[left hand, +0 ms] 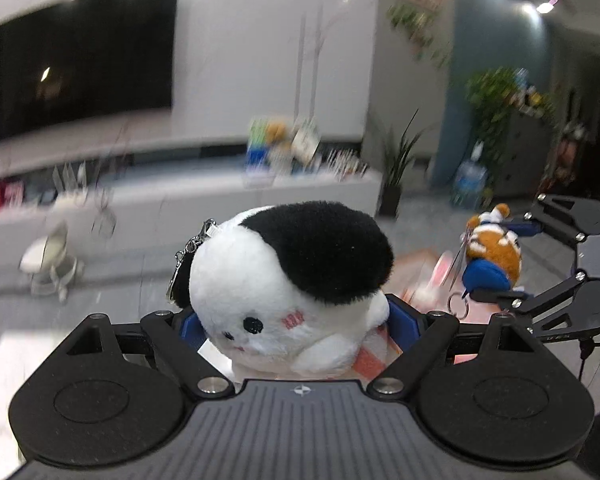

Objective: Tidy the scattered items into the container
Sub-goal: 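Carry both plushes in the left and right tools over the orange box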

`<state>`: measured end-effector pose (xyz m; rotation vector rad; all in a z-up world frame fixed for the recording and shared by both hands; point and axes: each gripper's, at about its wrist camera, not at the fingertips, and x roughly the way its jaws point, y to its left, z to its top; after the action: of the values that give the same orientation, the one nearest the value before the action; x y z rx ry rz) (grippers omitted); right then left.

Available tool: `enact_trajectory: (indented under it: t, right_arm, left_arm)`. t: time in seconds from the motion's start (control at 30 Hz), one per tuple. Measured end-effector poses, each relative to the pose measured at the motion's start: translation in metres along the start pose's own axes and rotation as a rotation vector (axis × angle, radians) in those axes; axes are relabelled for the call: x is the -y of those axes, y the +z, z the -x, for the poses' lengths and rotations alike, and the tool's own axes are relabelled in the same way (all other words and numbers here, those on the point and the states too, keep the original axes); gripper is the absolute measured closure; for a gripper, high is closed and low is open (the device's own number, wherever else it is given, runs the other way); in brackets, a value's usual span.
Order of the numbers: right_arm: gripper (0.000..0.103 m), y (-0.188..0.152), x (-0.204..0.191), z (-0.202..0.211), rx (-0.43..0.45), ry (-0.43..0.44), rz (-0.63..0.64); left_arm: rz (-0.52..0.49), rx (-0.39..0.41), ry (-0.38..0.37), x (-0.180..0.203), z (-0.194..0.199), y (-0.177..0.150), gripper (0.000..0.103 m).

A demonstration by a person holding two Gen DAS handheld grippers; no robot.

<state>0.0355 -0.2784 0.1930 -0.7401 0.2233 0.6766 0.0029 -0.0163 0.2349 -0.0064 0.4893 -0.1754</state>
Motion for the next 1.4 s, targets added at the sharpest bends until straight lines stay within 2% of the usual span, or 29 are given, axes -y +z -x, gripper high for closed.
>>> enact_trajectory:
  t: [0.1,0.2,0.4,0.6,0.73,0.93,1.4]
  right_arm:
    - [0.032,0.017,0.032,0.028,0.017,-0.061,0.019]
    - [0.032,0.034,0.062,0.06,0.045,-0.106,0.022]
    - [0.032,0.052,0.096,0.112,0.071,-0.18,0.064]
    - [0.032,0.059,0.113,0.135,0.075,-0.224,0.088]
    - [0.032,0.052,0.122,0.134,0.06,-0.23,0.083]
    - [0.032,0.029,0.134,0.109,0.01,-0.209,0.06]
    - [0.032,-0.032,0.159,0.036,-0.086,-0.155,-0.03]
  left_arm:
    - [-0.049,0.081,-0.048,0.026,0.016,0.035,0.001]
    - [-0.107,0.133,-0.095,0.051,0.026,0.057,0.001]
    - [-0.193,0.175,-0.173,0.095,0.029,0.078,0.001]
    - [-0.224,0.19,-0.232,0.126,0.011,0.09,0.001]
    - [-0.219,0.177,-0.262,0.139,-0.017,0.094,0.001]
    - [-0.206,0.129,-0.282,0.153,-0.062,0.095,0.001]
    - [-0.154,-0.025,-0.3,0.139,-0.162,0.082,0.001]
